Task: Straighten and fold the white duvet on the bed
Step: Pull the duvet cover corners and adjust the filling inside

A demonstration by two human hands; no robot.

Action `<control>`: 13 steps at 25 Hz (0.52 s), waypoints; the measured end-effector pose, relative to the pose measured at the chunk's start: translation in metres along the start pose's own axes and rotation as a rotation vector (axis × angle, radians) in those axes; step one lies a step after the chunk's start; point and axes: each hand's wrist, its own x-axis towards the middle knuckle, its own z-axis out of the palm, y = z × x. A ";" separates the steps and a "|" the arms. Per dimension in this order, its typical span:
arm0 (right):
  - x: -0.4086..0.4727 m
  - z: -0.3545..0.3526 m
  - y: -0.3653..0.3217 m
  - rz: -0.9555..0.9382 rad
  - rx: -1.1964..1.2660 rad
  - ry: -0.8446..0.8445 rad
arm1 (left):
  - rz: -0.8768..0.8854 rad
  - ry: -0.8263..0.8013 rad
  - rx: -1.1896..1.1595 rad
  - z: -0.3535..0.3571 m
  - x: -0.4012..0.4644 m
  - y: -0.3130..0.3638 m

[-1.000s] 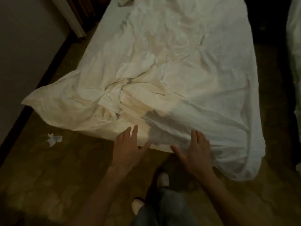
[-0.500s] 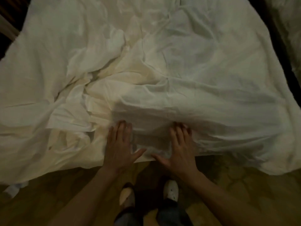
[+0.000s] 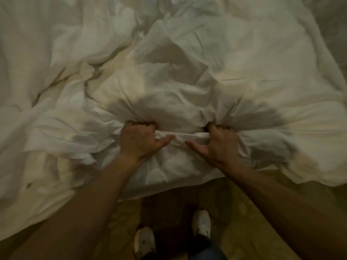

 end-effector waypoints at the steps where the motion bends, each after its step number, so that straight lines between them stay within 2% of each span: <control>1: -0.006 -0.007 -0.001 0.006 0.013 -0.013 | 0.015 -0.012 -0.025 -0.006 -0.006 -0.001; 7: -0.088 -0.017 -0.017 -0.041 0.036 -0.082 | 0.108 -0.031 -0.172 -0.017 -0.126 0.008; 10: -0.100 -0.015 -0.023 0.011 0.070 -0.066 | 0.132 0.036 -0.132 -0.015 -0.126 0.001; 13: -0.095 -0.018 -0.049 -0.055 0.195 0.067 | 0.145 0.145 -0.044 -0.027 -0.108 -0.036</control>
